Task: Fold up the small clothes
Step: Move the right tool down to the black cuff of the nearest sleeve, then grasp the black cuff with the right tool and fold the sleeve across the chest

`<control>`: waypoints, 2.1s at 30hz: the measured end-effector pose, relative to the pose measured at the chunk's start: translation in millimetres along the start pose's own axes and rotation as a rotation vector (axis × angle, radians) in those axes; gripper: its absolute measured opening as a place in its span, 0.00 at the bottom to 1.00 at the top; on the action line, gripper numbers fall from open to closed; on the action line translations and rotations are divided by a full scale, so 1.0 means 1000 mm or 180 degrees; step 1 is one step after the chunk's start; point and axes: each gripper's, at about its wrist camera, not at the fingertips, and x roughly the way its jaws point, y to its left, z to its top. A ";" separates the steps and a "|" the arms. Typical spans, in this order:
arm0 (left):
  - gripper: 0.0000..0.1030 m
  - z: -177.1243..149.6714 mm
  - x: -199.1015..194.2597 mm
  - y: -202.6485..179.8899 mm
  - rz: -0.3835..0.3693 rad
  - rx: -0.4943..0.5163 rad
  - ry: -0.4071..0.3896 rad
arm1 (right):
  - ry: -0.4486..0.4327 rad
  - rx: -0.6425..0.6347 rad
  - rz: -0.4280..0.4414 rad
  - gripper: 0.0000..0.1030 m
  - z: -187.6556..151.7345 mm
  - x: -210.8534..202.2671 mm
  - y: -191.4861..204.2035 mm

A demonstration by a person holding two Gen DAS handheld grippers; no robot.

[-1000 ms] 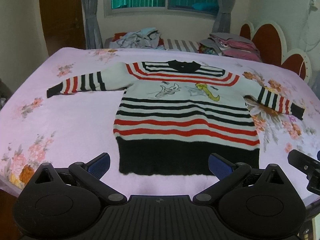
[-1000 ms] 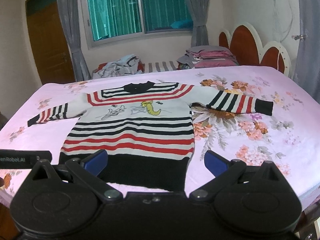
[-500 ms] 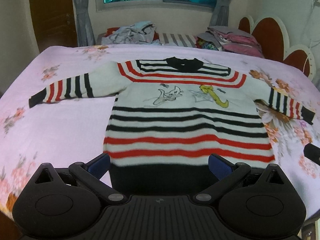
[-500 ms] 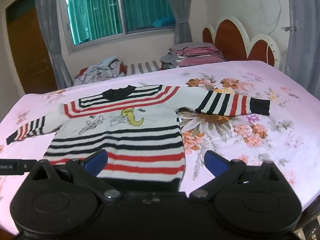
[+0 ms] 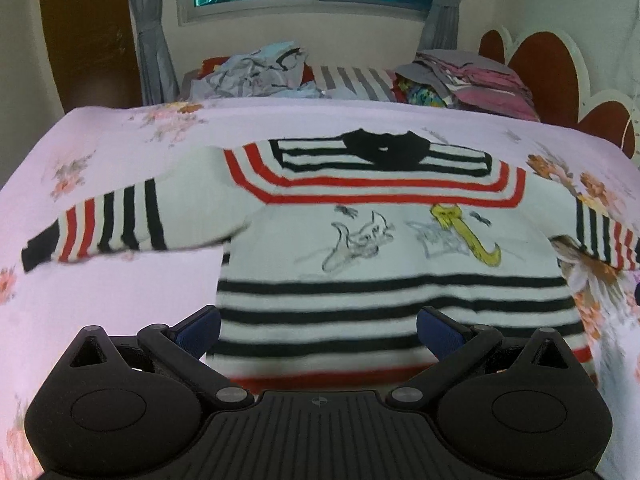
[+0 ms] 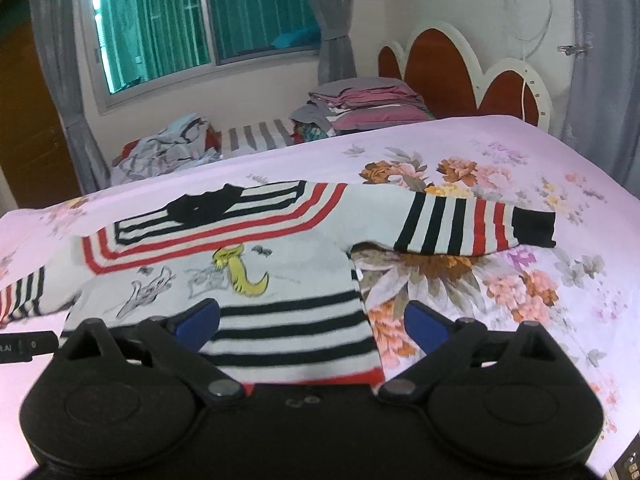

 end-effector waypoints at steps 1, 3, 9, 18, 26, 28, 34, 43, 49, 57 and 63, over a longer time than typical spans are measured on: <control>1.00 0.003 0.004 0.000 -0.0007 0.0006 0.0004 | 0.0001 0.0006 -0.0007 0.96 0.002 0.003 0.000; 1.00 0.011 0.015 -0.002 -0.0018 0.0001 0.0032 | 0.0012 0.0009 -0.0034 0.96 0.006 0.010 0.000; 1.00 0.025 0.034 -0.011 -0.0022 -0.0033 0.0063 | 0.0025 0.0026 -0.0091 0.92 0.017 0.031 -0.016; 1.00 0.044 0.063 -0.038 0.0114 -0.0239 0.0121 | 0.0120 0.0100 -0.0206 0.84 0.040 0.083 -0.084; 1.00 0.051 0.092 -0.079 0.0087 -0.0194 0.0237 | 0.0315 0.0390 -0.0529 0.81 0.051 0.138 -0.173; 1.00 0.052 0.099 -0.085 0.0084 -0.0213 0.0270 | 0.0382 0.0512 -0.0609 0.79 0.051 0.152 -0.196; 1.00 0.054 0.111 -0.094 0.0095 -0.0227 0.0285 | 0.0506 0.0825 -0.0851 0.78 0.049 0.184 -0.251; 1.00 0.059 0.123 -0.087 0.0321 -0.0191 0.0277 | 0.0418 0.1241 -0.0906 0.66 0.051 0.212 -0.285; 1.00 0.058 0.130 -0.082 0.0387 -0.0183 0.0419 | 0.0222 0.1413 -0.0804 0.16 0.061 0.218 -0.294; 1.00 0.062 0.127 -0.076 0.0326 -0.0197 0.0379 | -0.0206 0.0912 -0.0500 0.08 0.098 0.196 -0.241; 1.00 0.073 0.119 -0.057 0.0160 -0.0257 0.0041 | -0.0341 0.0370 0.0161 0.08 0.121 0.185 -0.142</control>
